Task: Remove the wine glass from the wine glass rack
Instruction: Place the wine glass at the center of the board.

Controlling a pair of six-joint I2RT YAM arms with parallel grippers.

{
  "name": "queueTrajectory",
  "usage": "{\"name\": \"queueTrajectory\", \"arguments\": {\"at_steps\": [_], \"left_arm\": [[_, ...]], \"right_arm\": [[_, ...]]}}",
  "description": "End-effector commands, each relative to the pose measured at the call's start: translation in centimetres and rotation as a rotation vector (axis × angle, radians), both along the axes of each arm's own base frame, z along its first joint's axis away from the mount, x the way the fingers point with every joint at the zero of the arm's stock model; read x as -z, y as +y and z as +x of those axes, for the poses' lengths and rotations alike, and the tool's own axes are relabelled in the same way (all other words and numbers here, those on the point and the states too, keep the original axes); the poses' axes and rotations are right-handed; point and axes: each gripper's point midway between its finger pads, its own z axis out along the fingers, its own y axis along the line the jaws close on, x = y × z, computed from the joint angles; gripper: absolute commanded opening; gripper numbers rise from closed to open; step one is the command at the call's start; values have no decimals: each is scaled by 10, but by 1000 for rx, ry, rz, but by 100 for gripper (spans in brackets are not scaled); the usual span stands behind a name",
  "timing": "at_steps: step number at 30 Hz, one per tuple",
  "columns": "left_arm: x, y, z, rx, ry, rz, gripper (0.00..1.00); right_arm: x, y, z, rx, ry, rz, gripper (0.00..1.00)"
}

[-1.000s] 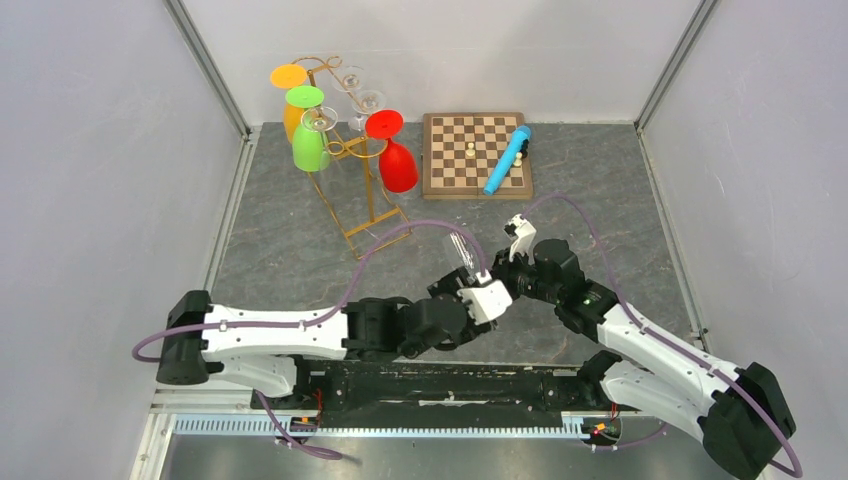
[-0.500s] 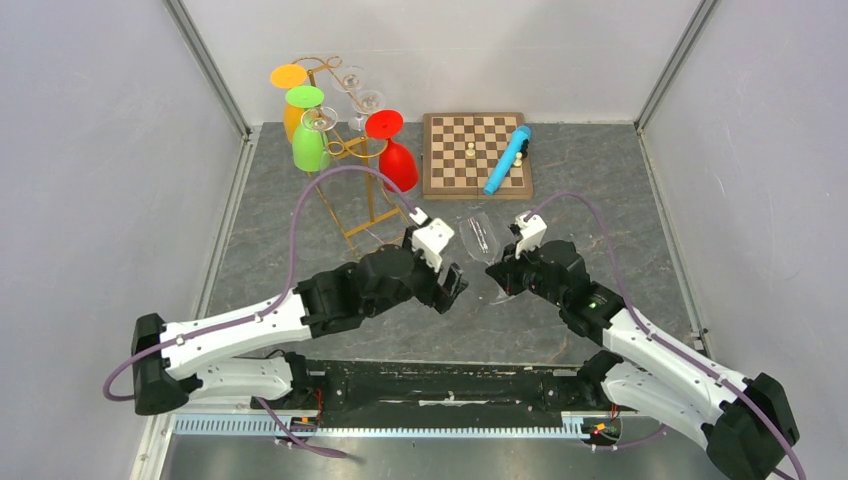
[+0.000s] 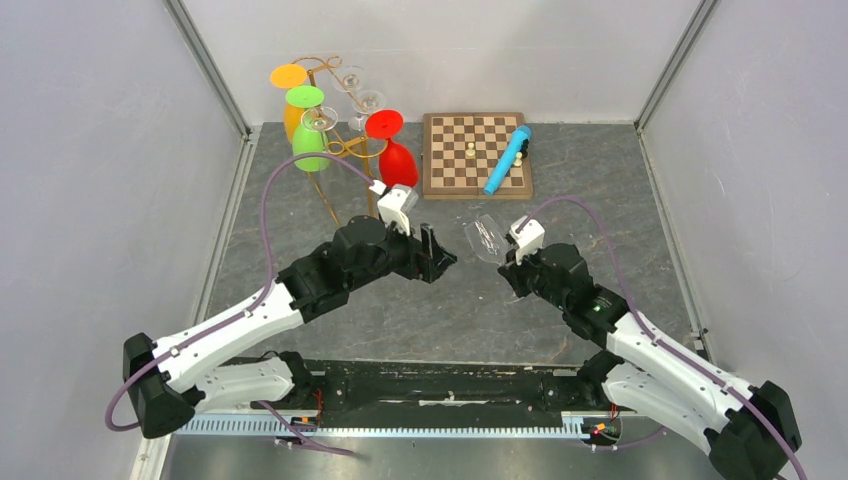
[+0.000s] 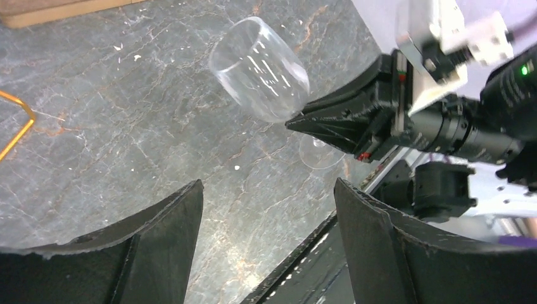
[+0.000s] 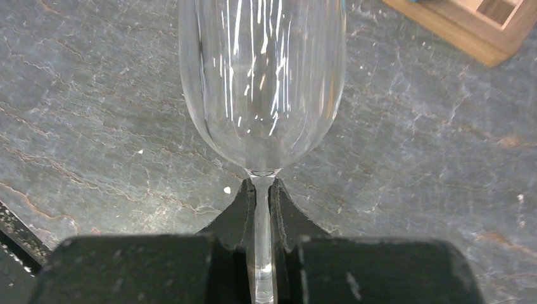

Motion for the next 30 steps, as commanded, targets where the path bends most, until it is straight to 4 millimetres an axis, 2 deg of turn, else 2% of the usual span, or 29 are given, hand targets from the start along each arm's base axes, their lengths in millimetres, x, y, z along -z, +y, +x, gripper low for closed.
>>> {"name": "queueTrajectory", "arguments": {"at_steps": [1, 5, 12, 20, 27, 30], "left_arm": [[-16, -1, 7, -39, 143, -174, 81], [-9, 7, 17, -80, 228, -217, 79], [4, 18, 27, -103, 347, -298, 77], [14, 25, 25, -62, 456, -359, 76], [21, 41, 26, -89, 483, -358, 75], [22, 43, 23, -82, 494, -353, 70]], "right_arm": [[-39, 3, 9, -57, -191, -10, 0], [-40, 9, 2, -129, -239, -22, 0], [-53, 30, -15, -264, -379, -38, 0], [-61, 49, -29, -344, -458, -76, 0], [-62, 61, -40, -393, -505, -98, 0], [-68, 63, -43, -391, -533, -83, 0]]}}
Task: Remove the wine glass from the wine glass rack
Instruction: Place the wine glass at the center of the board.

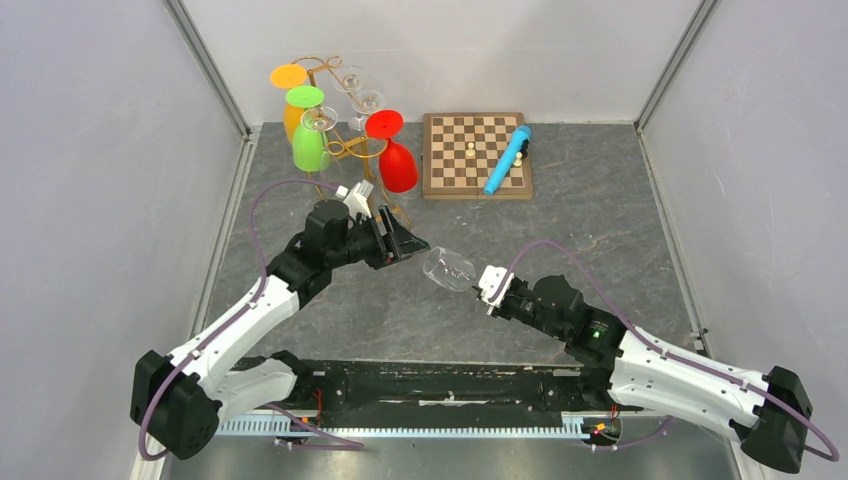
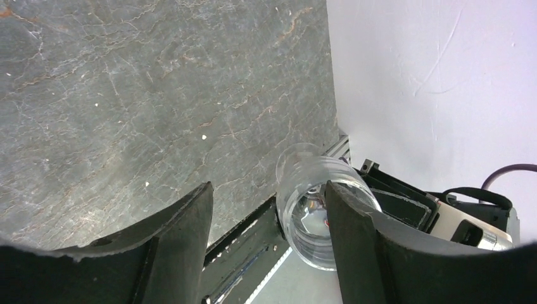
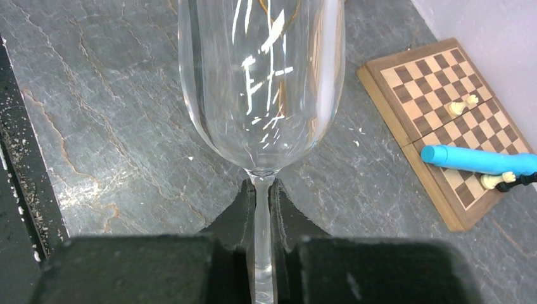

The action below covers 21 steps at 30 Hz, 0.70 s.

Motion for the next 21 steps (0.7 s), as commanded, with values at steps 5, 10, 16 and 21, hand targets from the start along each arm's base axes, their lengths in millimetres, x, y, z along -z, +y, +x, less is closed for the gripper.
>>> {"name": "queueTrajectory", "arguments": {"at_steps": [5, 10, 16, 21], "left_arm": [[-14, -1, -13, 54, 5, -62, 66], [-17, -4, -19, 94, 7, -73, 65], [-14, -2, -25, 119, 8, -52, 62], [-11, 0, -26, 113, 8, -40, 61]], "right_arm": [[-42, 11, 6, 9, -121, 86, 0], [-44, 17, 10, 23, -123, 73, 0], [-57, 23, 8, 10, -146, 108, 0], [-61, 23, 5, 10, -155, 116, 0]]}}
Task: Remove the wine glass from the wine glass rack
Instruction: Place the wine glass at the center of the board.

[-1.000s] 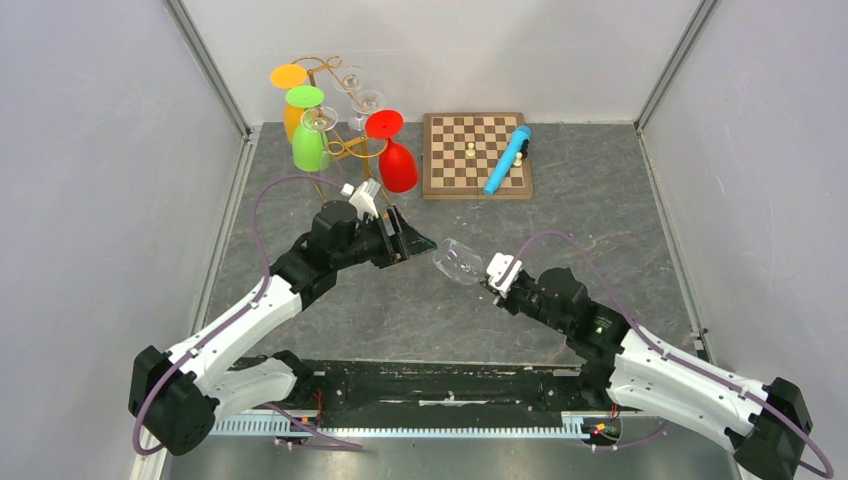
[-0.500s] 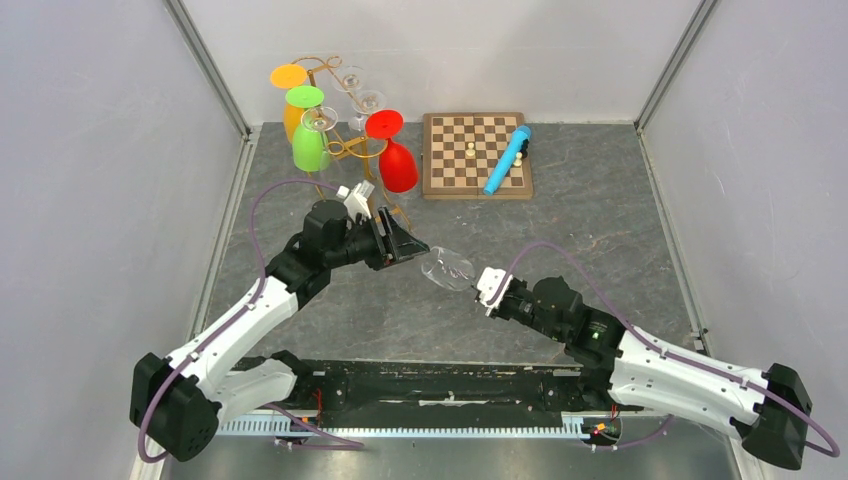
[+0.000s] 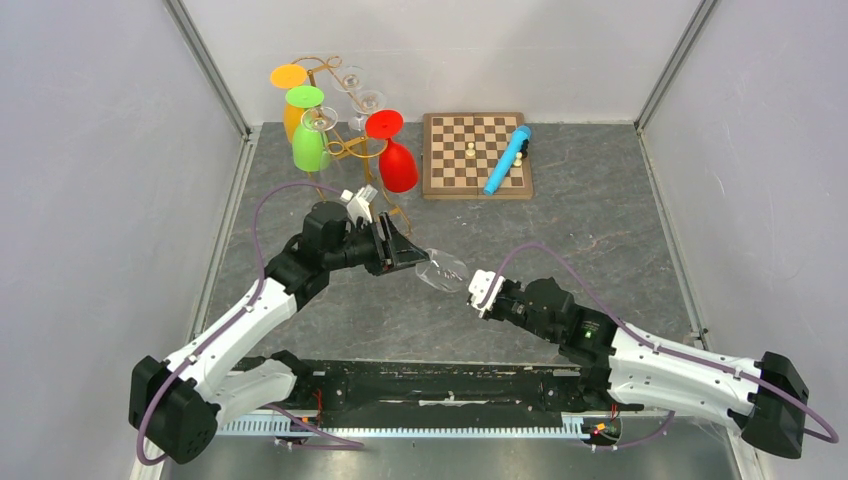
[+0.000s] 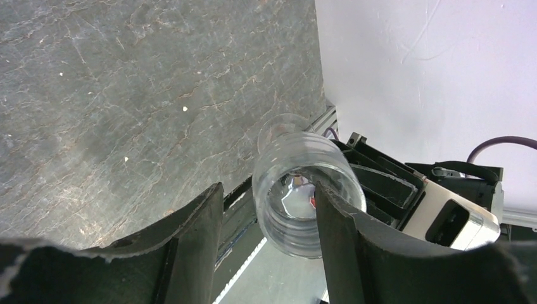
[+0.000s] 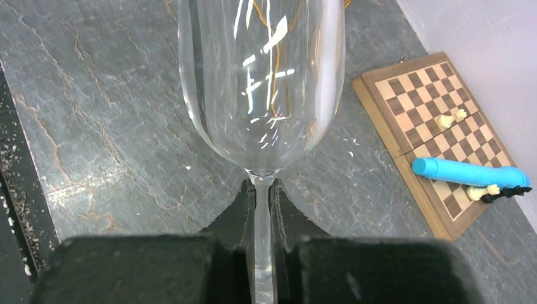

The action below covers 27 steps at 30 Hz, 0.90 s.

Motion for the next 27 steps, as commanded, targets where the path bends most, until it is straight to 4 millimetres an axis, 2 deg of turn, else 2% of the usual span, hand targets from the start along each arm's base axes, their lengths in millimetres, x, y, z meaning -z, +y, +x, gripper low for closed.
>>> {"name": "queueTrajectory", "arguments": {"at_steps": [1, 15, 22, 27], "left_arm": [[-8, 2, -5, 23, -33, -12, 61], [-4, -3, -8, 61, -25, -26, 50], [0, -4, -10, 82, -22, -17, 40], [1, -5, -12, 105, -20, -16, 29]], "right_arm": [[-61, 9, 6, 16, -106, 153, 0], [-76, 12, 5, 51, -134, 188, 0], [-82, 16, 4, 61, -148, 187, 0], [-85, 19, 4, 70, -158, 178, 0]]}}
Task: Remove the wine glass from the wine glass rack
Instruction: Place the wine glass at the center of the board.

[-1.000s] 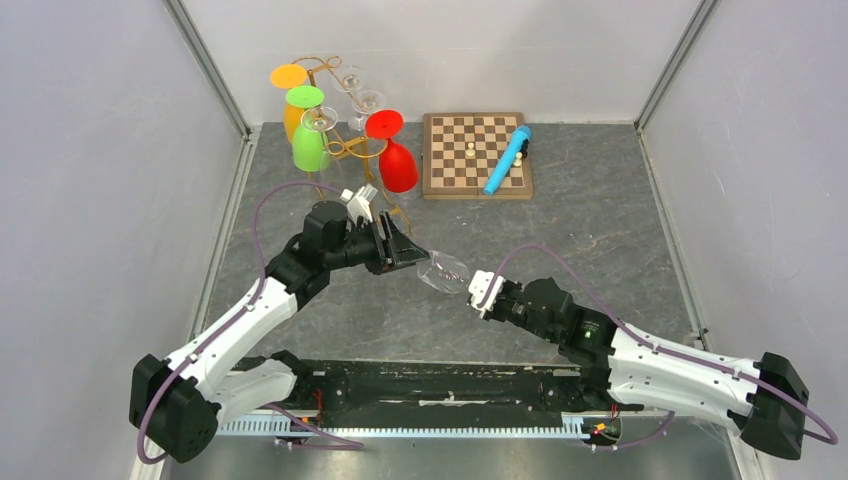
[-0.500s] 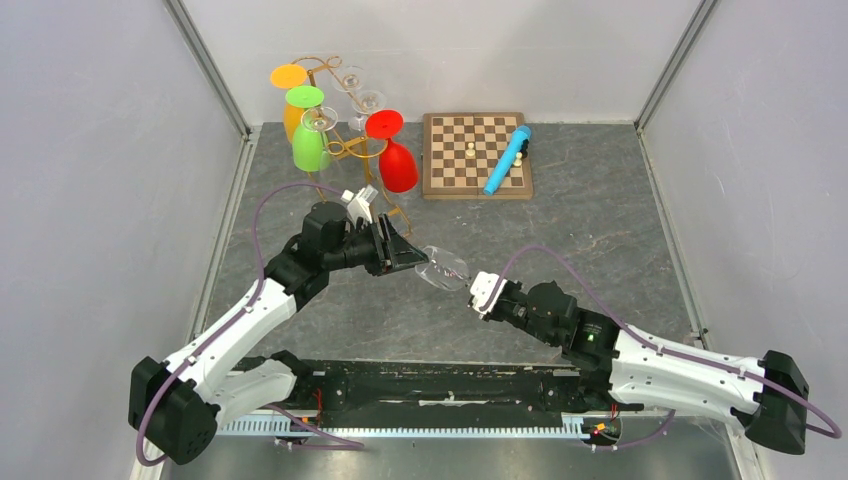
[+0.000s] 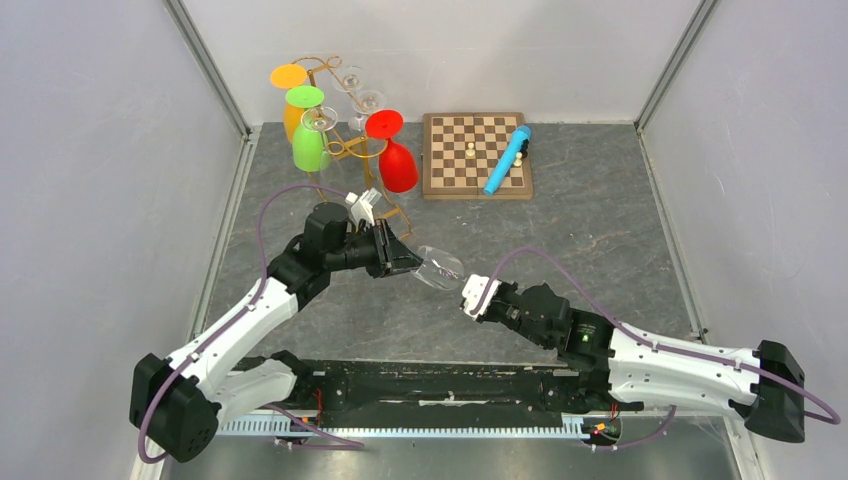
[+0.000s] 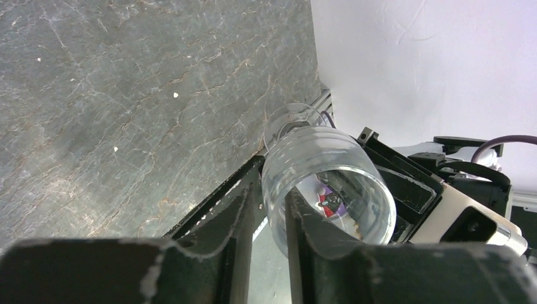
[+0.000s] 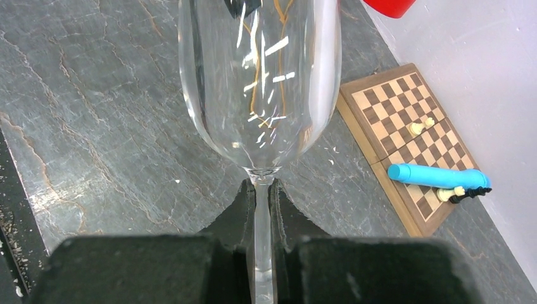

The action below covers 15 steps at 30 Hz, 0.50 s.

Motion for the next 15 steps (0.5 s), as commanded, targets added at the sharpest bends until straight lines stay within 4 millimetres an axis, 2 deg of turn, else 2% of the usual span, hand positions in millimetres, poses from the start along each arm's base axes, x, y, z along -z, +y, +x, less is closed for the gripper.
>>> {"name": "queueTrajectory", "arguments": {"at_steps": [1, 7, 10, 15], "left_arm": [[-1, -2, -3, 53, -39, -3, 26], [1, -2, -5, 72, -41, 7, 3], [1, -2, -6, 83, -45, 11, 2], [3, 1, -3, 64, -54, 35, 2]], "right_arm": [[-64, 11, 7, 25, -93, 159, 0], [-63, 13, 8, 41, -102, 138, 0], [-63, 13, 9, 52, -103, 132, 1], [-64, 14, 8, 49, -99, 126, 22]]}}
